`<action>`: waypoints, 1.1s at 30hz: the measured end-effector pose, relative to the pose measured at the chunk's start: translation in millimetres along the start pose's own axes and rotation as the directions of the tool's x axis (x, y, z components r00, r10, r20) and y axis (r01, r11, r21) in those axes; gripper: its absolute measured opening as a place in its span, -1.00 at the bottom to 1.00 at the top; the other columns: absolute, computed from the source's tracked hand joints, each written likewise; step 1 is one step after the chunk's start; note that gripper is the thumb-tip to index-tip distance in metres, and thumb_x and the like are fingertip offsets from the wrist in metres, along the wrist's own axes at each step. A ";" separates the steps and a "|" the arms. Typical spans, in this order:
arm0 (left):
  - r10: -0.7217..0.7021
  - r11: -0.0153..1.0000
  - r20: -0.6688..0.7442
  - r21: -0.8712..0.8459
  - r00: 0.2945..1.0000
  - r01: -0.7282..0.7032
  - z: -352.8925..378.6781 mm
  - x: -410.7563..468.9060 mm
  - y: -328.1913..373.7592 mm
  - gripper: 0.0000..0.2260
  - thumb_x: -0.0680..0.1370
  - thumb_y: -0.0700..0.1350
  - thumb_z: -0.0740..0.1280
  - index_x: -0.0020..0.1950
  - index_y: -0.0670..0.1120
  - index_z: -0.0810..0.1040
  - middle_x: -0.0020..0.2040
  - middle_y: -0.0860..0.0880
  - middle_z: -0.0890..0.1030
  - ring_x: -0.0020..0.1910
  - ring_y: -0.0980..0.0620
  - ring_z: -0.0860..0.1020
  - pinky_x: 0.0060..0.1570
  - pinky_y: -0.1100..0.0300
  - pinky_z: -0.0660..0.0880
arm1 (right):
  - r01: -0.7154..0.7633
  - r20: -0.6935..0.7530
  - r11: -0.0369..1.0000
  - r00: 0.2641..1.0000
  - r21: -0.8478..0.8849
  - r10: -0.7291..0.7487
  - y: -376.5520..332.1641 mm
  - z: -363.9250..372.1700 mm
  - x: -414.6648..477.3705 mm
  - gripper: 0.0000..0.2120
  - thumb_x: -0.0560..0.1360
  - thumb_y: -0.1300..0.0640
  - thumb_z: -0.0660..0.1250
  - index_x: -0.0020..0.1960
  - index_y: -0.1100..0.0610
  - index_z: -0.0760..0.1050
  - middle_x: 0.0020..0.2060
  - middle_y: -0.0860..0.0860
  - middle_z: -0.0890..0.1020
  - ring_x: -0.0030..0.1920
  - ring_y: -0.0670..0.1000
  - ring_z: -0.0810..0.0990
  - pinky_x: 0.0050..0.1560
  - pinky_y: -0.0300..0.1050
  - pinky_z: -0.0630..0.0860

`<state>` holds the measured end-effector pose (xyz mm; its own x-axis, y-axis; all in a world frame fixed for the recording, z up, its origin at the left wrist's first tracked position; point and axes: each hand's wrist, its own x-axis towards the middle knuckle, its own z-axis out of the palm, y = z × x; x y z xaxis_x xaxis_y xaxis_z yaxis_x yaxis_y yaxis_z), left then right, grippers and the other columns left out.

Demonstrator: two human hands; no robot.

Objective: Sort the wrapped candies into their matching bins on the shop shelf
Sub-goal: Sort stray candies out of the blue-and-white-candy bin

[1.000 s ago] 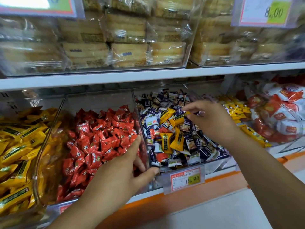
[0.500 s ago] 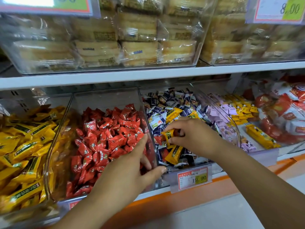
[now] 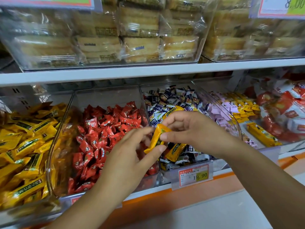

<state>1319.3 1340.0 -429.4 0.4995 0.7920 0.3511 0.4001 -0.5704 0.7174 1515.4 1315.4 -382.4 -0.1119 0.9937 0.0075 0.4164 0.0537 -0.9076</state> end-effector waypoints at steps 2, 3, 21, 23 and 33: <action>0.015 0.999 -0.007 -0.038 1.000 -0.016 0.9 1.0 2.1 -0.81 0.51 0.25 0.27 0.05 0.24 0.51 -0.16 0.20 0.49 -0.18 0.16 0.47 -0.26 0.38 0.33 | 0.007 -0.064 0.999 0.998 -0.040 -0.010 0.9 -4.1 -0.1 -0.81 0.38 -0.03 0.42 -0.02 -0.02 0.62 -0.13 -0.07 0.70 -0.07 -0.08 0.66 0.02 -0.17 0.56; 0.006 0.998 -0.012 -0.063 1.000 -0.006 0.8 1.0 3.0 -0.83 0.50 0.23 0.25 0.00 0.21 0.50 -0.19 0.18 0.50 -0.21 0.14 0.47 -0.29 0.34 0.33 | 0.004 -0.101 0.993 0.995 -0.118 -0.016 2.9 -10.8 -0.6 -0.88 0.44 0.01 0.41 -0.02 -0.07 0.62 -0.14 -0.12 0.69 -0.07 -0.11 0.64 -0.01 -0.24 0.54; -0.044 0.994 0.051 -0.101 0.998 0.049 -15.4 7.2 12.1 -0.90 0.55 0.17 0.13 0.01 0.24 0.39 -0.38 0.14 0.48 -0.50 0.14 0.35 -0.47 0.30 0.28 | 0.029 -0.078 0.968 0.996 -0.248 -0.050 -5.7 -8.9 -13.5 -0.81 0.36 0.03 0.52 -0.05 -0.07 0.62 -0.34 -0.11 0.53 -0.36 -0.19 0.46 -0.32 -0.35 0.39; -0.028 0.996 0.106 -0.084 0.994 0.037 -14.7 8.2 12.7 -0.76 0.45 0.30 0.16 -0.01 0.21 0.38 -0.36 0.13 0.48 -0.47 0.16 0.35 -0.45 0.33 0.27 | 0.054 -0.062 0.978 0.996 -0.200 -0.068 -6.3 4.7 -12.0 -0.76 0.33 0.03 0.53 -0.01 -0.05 0.64 -0.26 -0.10 0.57 -0.32 -0.18 0.51 -0.26 -0.25 0.49; -0.106 0.993 0.043 -0.044 0.993 0.108 -19.1 7.5 -0.1 -0.86 0.53 0.11 0.28 0.05 0.22 0.39 -0.27 0.03 0.60 -0.42 0.10 0.51 -0.50 0.30 0.31 | -0.234 -0.320 0.639 0.947 -0.733 -0.019 39.6 -47.0 7.8 -0.70 0.55 0.08 0.34 0.28 0.01 0.51 0.24 -0.02 0.45 0.29 0.00 0.31 0.19 -0.23 0.24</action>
<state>1308.3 1350.1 -415.3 0.4869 0.8378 0.2471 0.4177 -0.4718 0.7765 1573.4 1329.8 -398.5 0.1742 0.9718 0.1588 0.9533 -0.1261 -0.2743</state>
